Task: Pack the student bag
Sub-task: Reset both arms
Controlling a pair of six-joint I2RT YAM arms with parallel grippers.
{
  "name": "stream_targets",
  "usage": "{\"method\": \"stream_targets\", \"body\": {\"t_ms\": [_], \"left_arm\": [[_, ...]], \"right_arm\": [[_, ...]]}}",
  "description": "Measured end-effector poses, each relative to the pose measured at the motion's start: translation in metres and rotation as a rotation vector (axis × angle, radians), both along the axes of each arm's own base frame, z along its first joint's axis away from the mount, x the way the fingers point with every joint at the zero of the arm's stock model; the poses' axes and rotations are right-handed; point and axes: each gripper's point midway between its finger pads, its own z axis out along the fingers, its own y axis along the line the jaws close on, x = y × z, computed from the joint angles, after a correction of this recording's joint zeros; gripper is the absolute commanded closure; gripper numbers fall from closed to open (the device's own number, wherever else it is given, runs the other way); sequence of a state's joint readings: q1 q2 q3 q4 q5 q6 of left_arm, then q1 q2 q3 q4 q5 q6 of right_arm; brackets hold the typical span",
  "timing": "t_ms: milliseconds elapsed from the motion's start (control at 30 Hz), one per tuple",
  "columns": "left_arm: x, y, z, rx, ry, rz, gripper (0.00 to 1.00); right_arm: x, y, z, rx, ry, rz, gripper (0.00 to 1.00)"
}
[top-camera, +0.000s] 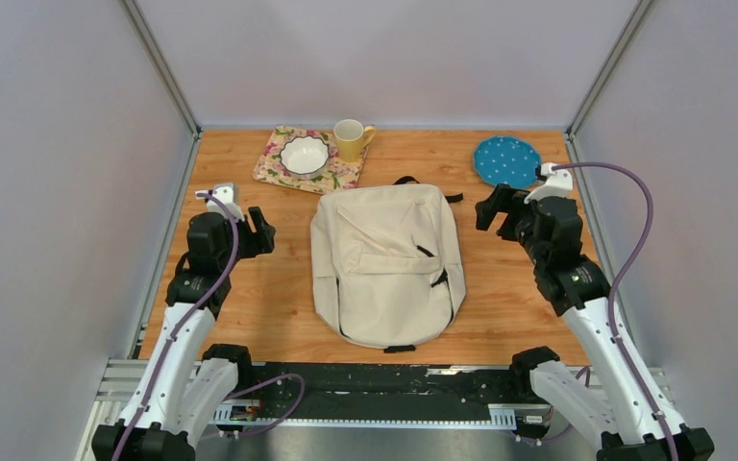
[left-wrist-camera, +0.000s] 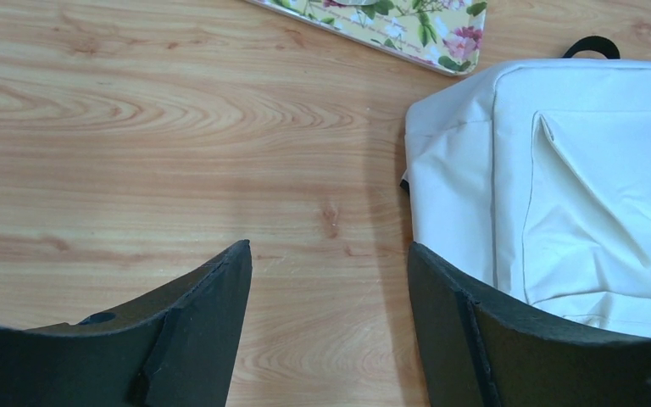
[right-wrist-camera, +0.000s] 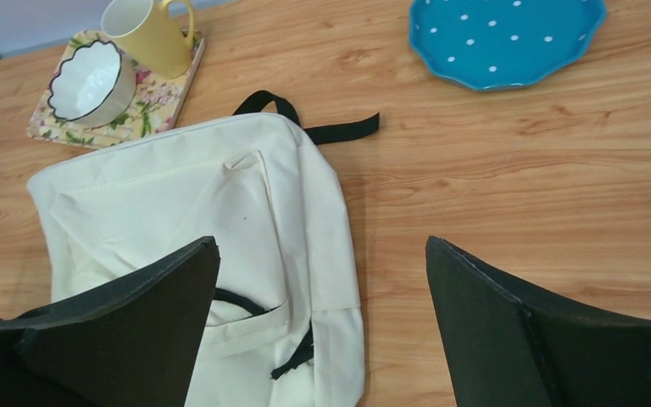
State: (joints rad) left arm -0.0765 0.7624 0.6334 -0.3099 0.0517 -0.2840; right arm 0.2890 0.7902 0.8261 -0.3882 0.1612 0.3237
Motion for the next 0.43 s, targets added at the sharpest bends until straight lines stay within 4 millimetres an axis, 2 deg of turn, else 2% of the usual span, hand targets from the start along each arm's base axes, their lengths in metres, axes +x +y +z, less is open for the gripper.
{"method": "stream_targets", "body": {"t_ms": [200, 433], "left_arm": [[-0.001, -0.001, 0.003, -0.003, -0.011, -0.003, 0.25], [-0.002, -0.001, 0.001, -0.003, -0.002, -0.003, 0.25]], "right_arm": [[-0.002, 0.008, 0.001, 0.026, 0.074, 0.071, 0.04], [-0.011, -0.001, -0.003, 0.015, 0.092, 0.038, 0.04]]}}
